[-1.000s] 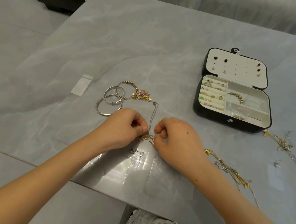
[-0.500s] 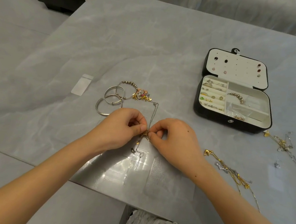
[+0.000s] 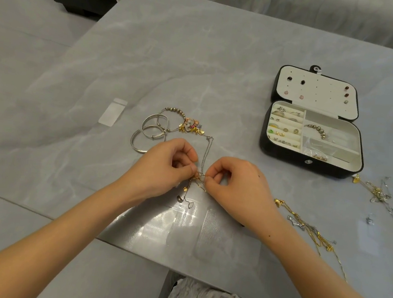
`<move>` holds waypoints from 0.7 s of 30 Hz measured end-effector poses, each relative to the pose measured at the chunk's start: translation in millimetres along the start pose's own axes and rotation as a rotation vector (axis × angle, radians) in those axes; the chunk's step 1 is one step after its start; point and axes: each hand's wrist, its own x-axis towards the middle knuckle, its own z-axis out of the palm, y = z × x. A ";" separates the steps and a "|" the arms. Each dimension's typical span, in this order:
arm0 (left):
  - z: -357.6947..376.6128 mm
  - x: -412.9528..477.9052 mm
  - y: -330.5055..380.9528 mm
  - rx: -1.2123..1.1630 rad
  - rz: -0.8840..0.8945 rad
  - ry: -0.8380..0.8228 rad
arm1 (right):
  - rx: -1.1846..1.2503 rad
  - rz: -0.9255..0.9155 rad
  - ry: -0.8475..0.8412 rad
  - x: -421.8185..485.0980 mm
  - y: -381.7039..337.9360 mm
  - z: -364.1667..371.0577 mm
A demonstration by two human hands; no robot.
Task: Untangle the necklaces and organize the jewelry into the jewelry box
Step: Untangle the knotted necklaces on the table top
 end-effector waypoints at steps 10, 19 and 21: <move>6.8 -0.4 1.7 0.057 0.001 -0.013 | -0.030 -0.016 0.053 0.2 1.2 2.9; 2.9 -2.3 4.7 0.292 0.067 -0.068 | 0.020 -0.037 0.106 -1.6 4.2 -1.6; 4.3 -1.7 6.8 0.326 0.063 -0.057 | 0.046 -0.040 0.107 -1.9 5.3 -2.4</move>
